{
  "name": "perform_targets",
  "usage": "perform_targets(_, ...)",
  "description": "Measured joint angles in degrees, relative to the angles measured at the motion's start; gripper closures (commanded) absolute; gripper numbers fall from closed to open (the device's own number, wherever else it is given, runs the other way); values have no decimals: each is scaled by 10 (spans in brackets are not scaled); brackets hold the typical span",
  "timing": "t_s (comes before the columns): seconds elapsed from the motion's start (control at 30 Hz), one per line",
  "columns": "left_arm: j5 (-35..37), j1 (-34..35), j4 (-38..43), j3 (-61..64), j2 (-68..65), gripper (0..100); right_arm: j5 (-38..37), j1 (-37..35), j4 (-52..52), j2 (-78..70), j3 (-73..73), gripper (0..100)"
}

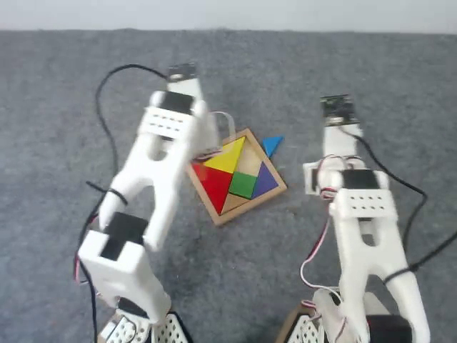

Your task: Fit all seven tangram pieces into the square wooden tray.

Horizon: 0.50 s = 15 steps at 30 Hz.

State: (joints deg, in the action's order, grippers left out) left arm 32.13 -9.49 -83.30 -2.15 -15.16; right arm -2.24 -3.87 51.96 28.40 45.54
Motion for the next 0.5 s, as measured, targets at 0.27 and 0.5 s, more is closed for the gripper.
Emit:
perform_targets(0.27,56,-82,53,-58,-55,985,37,40,0,25,0,975)
perform_targets(0.5,88,-108,40,-199,-199,985,37,40,0,25,0,975)
